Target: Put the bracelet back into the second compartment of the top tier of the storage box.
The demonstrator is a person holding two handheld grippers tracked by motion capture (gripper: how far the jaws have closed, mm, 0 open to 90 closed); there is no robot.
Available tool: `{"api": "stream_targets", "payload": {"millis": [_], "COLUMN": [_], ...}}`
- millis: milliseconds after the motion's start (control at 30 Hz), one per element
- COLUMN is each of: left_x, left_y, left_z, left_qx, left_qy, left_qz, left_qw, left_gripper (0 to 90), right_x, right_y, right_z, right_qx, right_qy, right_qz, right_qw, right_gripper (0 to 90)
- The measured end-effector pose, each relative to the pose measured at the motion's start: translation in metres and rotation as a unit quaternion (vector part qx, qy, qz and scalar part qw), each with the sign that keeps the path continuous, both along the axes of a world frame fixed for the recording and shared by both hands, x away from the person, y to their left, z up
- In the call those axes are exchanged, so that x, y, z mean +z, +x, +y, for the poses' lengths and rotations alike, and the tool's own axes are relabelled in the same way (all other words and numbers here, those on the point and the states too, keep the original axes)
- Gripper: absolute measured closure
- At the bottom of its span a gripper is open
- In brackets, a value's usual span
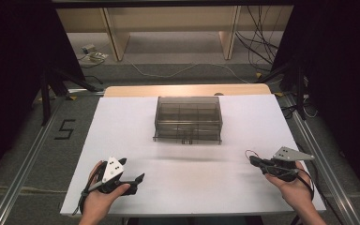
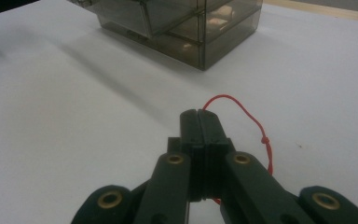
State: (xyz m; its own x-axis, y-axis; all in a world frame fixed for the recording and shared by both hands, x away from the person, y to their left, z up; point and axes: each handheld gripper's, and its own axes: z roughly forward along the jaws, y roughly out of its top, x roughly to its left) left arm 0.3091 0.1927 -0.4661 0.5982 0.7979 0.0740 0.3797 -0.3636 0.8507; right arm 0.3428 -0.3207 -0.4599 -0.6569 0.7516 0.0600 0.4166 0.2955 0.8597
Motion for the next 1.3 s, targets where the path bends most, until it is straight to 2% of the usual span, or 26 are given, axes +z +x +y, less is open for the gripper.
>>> {"api": "stream_targets", "payload": {"millis": [367,1300], "left_x": [0.000,0.000], "left_y": [0.000,0.000], "left_z": [0.000,-0.001], "left_qx": [-0.001,-0.002], "left_qy": [0.001,0.001], "left_qz": [0.000,0.000], "left_qw": [1.0000,1.0000], "left_gripper": [16.2,16.2], "right_x": [0.005,0.013], "right_y": [0.002,0.007], "right_z": [0.008,0.022], "right_qx": [0.007,0.018], "right_qy": [0.003,0.006], "right_qz": [-0.012,-0.021], "right_qw": [0.9999,0.9996], "right_gripper": [90.0,90.0]}}
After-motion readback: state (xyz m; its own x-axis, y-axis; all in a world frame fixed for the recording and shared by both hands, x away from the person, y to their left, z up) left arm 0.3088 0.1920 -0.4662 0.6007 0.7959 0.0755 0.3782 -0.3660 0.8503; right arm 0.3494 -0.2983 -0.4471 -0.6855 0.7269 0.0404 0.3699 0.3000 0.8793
